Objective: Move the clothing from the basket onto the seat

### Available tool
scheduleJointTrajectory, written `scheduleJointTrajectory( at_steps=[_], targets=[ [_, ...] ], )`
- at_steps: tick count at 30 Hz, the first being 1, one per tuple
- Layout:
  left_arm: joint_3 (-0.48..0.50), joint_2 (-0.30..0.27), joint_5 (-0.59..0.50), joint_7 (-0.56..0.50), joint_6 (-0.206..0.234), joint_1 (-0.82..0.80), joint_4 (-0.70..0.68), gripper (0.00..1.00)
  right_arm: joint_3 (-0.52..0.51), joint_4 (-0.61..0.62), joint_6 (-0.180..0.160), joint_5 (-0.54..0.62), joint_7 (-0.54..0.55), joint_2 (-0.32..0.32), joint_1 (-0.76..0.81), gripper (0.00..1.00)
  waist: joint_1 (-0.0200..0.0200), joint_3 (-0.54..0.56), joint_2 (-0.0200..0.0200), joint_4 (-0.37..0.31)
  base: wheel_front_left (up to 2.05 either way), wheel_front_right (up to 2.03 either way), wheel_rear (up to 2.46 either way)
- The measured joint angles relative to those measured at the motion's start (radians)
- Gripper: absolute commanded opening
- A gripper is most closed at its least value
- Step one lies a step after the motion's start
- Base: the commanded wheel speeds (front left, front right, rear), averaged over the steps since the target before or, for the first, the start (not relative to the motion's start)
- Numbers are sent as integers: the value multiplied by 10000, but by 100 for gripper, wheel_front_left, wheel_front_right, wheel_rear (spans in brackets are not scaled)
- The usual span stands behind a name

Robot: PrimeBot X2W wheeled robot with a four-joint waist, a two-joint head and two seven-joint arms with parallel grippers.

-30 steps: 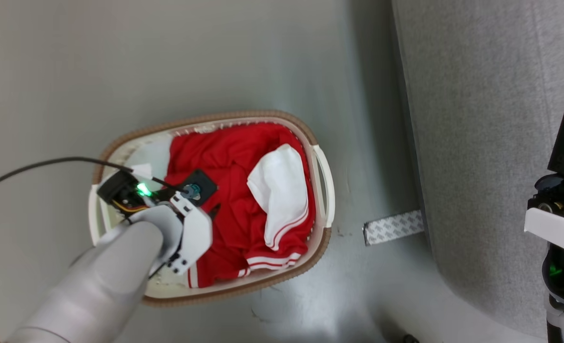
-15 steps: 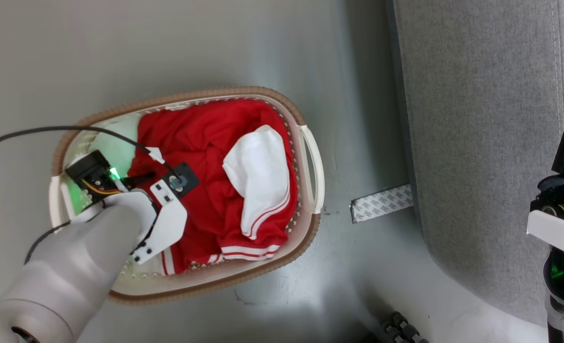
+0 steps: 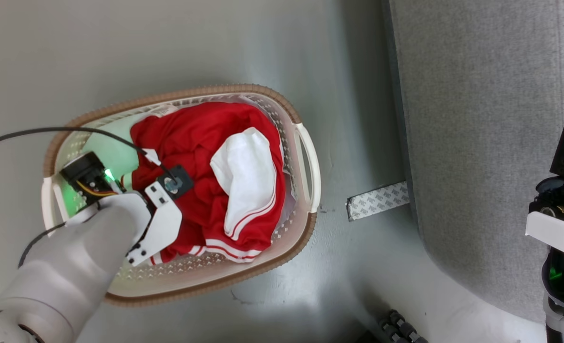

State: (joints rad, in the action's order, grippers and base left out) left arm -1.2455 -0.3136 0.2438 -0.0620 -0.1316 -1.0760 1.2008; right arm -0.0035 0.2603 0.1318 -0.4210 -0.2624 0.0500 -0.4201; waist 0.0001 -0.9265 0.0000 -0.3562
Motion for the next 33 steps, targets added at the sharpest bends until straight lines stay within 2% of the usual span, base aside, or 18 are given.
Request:
scheduleJointTrajectory(
  at_steps=[7,12,20,33],
  targets=[
    [-42,228,474,568,0,223,211,0,56,-157,0,130,0,0,-35,100,0,519,0,92,0,0,0],
    [242,568,1373,1198,2,666,242,0,61,-343,0,343,0,-2,2,100,0,1207,0,234,0,0,0],
    [428,1135,2309,2334,2,1409,100,0,307,-861,0,602,0,-8,219,100,-1,2772,0,517,0,0,0],
    [861,2121,4159,3066,2,2734,-798,0,602,-2057,0,963,0,-15,1195,100,-2,5701,0,1286,0,0,0]
  ],
)
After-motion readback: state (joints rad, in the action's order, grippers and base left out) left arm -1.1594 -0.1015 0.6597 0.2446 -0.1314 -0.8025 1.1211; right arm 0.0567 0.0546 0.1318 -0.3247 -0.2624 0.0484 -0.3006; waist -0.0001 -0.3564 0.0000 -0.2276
